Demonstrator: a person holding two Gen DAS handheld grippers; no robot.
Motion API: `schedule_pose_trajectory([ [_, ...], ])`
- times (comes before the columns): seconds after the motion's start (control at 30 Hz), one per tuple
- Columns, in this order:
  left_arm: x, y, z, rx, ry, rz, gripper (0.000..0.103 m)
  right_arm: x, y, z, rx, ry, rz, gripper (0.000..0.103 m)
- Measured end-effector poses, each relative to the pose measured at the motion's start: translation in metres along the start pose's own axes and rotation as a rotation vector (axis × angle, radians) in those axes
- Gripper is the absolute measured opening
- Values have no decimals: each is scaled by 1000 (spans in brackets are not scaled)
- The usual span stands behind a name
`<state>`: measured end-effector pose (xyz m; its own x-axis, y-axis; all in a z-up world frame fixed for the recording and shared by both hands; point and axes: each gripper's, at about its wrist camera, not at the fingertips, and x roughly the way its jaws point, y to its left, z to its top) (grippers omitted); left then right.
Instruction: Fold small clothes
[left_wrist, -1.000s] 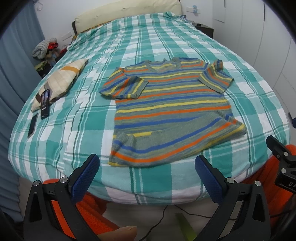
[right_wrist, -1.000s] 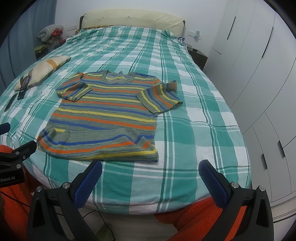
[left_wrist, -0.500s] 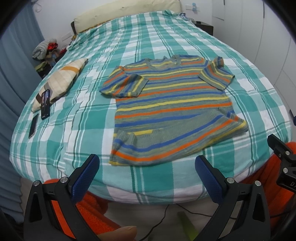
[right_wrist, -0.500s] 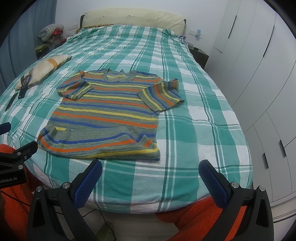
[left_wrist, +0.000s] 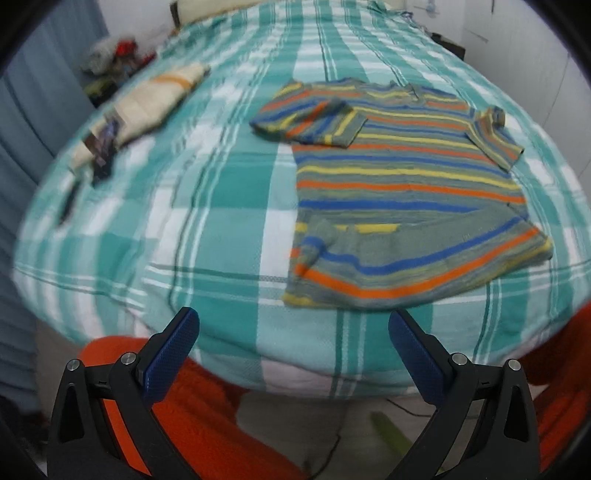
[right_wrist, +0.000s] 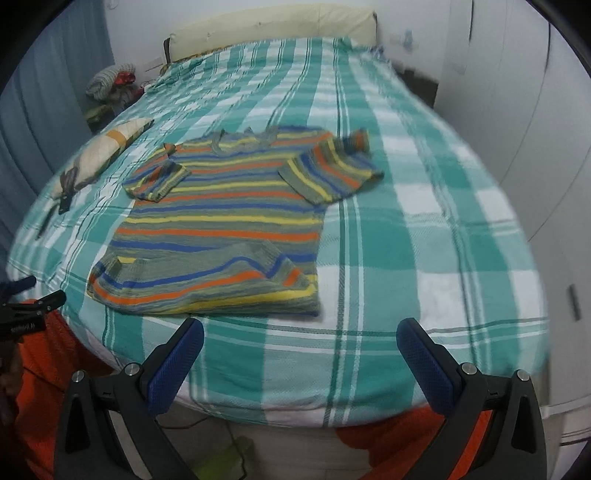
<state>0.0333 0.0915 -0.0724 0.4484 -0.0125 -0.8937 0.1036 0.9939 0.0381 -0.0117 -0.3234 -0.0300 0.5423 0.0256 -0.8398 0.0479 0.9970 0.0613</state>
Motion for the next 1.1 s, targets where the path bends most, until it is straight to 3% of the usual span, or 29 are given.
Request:
schedule_pose_trajectory([
  [0.1, 26, 10, 15, 5, 43, -177, 102, 40, -20, 19, -63, 65, 115, 102],
  [0.17, 44, 4, 28, 27, 54, -245, 99, 68, -24, 37, -78, 96, 190, 92],
  [0.23, 65, -8, 39, 81, 63, -228, 79, 98, -25, 55, -80, 128, 266, 70],
  [0.37, 96, -22, 48, 159, 98, -199, 69, 159, -11, 72, -157, 260, 311, 50],
  [0.4, 101, -25, 48, 176, 99, -185, 56, 166, -8, 72, -178, 286, 330, 34],
  [0.43, 103, -29, 47, 197, 87, -177, 28, 172, 0, 71, -218, 309, 351, 12],
  [0.47, 101, -30, 46, 212, 80, -202, 12, 173, 5, 69, -252, 318, 365, 6],
  [0.5, 97, -30, 45, 216, 74, -233, 8, 170, 11, 67, -287, 316, 371, 6],
  [0.6, 63, -23, 30, 321, 19, -356, 8, 136, 27, 56, -408, 285, 460, 6],
  [0.7, 24, -18, -7, 524, 71, -457, 8, 84, 38, 20, -587, 304, 563, 6],
  [0.77, 4, -16, -43, 705, 129, -445, 11, 61, 39, -13, -688, 384, 579, 6],
  [0.83, 4, -8, -64, 766, 208, -382, 19, 58, 32, -39, -738, 432, 514, 23],
  [0.87, 6, 0, -66, 737, 231, -371, 22, 64, 25, -47, -720, 438, 450, 33],
  [0.9, 6, 7, -64, 697, 229, -366, 33, 71, 16, -50, -667, 463, 430, 54],
  [0.93, 8, 19, -57, 608, 207, -351, 53, 78, 4, -50, -591, 480, 423, 62],
  [1.0, 15, 37, -39, 422, 157, -320, 76, 83, -18, -45, -421, 452, 418, 62],
  [1.1, 44, 38, -32, 230, 185, -297, 75, 91, -41, -43, -181, 430, 454, 62],
])
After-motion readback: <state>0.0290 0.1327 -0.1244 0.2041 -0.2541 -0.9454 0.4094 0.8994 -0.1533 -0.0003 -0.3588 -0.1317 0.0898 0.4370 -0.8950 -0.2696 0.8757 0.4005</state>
